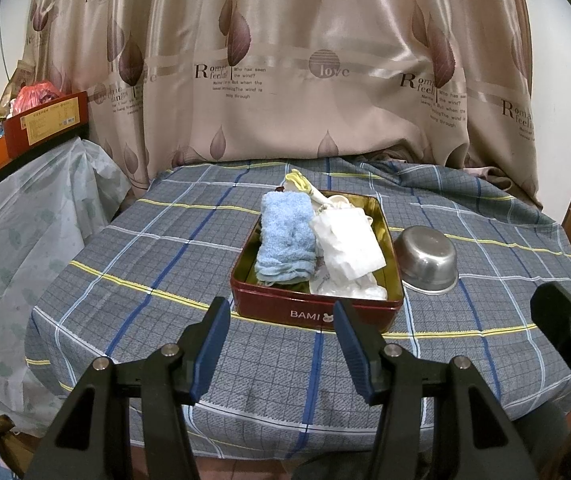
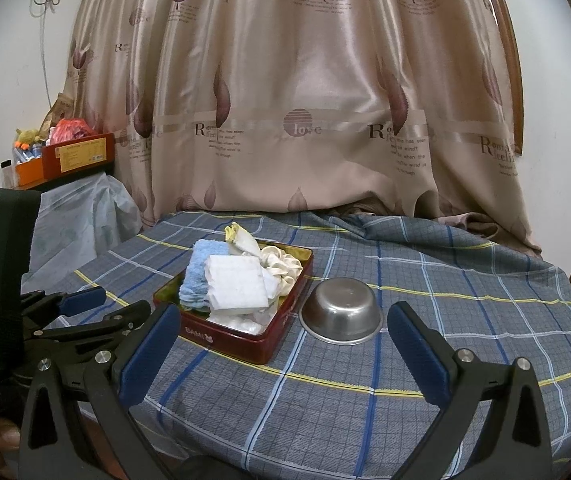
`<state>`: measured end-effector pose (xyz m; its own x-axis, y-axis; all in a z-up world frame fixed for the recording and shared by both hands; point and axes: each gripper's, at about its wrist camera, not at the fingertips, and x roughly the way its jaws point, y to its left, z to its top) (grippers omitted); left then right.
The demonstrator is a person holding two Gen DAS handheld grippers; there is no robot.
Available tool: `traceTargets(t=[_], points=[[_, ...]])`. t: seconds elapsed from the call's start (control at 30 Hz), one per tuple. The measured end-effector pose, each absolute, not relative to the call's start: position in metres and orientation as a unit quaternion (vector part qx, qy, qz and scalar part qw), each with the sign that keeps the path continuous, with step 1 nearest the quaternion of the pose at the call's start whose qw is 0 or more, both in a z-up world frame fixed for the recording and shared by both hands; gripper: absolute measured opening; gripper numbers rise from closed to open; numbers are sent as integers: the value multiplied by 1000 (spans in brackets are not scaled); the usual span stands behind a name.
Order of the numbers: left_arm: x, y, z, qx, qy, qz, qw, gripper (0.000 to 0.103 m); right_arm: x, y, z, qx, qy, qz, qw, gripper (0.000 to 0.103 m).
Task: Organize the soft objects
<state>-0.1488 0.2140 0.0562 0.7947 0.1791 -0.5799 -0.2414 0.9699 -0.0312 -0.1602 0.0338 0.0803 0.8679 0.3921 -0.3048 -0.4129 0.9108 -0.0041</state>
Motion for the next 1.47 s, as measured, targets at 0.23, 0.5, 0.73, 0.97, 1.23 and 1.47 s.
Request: traceTargets(t=[0.23,0.5,0.73,0.97,1.23,1.47], points=[[-150,215,55,-50,300,111,946,55,-160,33,81,-35,150,209,966,103],[-150,215,55,-48,300,112,946,55,-160,33,80,-35,151,209,966,103],[-149,215,54,-49,301,112,946,55,-160,33,80,-35,151,210,965,103],[-150,218,52,-45,304,115,945,55,-159,33,79,-34,152,210,965,103],[-153,223,57,-53,294,118,947,60,-163,24,63,-40,159,205,965,103],[-152,209,63,-43,310,113,943,60,-128,-30,57,-12,177,150,973,103]])
